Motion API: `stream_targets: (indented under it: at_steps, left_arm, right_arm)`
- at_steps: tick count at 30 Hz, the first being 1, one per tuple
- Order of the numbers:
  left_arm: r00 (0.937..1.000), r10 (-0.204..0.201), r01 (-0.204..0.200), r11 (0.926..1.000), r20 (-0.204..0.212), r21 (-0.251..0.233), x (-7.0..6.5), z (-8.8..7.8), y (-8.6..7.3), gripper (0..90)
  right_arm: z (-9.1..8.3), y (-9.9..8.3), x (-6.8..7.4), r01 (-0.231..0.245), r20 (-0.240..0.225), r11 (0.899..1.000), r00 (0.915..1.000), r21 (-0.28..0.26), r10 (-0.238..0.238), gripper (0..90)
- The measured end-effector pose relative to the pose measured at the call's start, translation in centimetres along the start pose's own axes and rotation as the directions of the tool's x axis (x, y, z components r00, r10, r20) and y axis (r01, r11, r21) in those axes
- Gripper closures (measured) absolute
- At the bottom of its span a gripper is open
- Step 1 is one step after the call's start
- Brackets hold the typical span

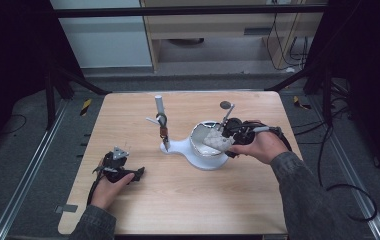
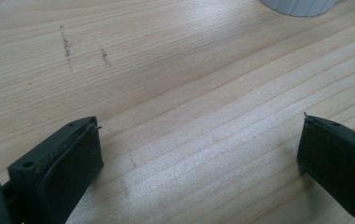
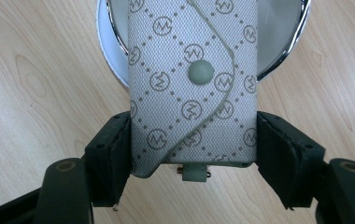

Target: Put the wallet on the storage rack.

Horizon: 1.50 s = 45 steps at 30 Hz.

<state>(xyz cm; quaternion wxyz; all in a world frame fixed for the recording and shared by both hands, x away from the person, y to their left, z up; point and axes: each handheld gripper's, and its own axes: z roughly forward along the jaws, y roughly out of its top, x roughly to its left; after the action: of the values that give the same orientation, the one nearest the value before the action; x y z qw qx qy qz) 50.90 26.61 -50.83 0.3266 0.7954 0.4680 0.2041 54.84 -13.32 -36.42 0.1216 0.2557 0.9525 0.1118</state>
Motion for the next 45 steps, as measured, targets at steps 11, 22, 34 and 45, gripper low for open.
stream_targets:
  at_steps: [11, 22, 34, 45]
  left_arm:
    - [1.0, 0.002, -0.002, 1.0, 0.002, 0.0, 0.0, 0.0, 0.0, 0.0]
    - [1.0, 0.001, -0.001, 1.0, 0.002, -0.001, 0.0, 0.0, 0.0, 0.0]
    - [1.0, 0.001, -0.001, 1.0, 0.001, -0.003, -0.1, 0.1, 0.1, 0.0]
    - [1.0, 0.005, -0.005, 1.0, 0.002, -0.001, -0.1, 0.1, 0.1, 0.0]
  right_arm:
    - [0.7, 1.2, 0.4, 0.015, 0.001, 1.0, 0.9999, 0.024, -0.015, 31.3]
    - [1.1, 1.9, 0.5, 0.014, -0.001, 1.0, 0.9999, 0.024, -0.014, 31.3]
    - [1.2, 2.6, 0.5, 0.017, 0.001, 0.999, 0.9999, 0.031, -0.017, 31.2]
    - [1.5, 3.4, 0.5, 0.027, 0.014, 0.998, 0.9995, 0.06, -0.028, 31.1]
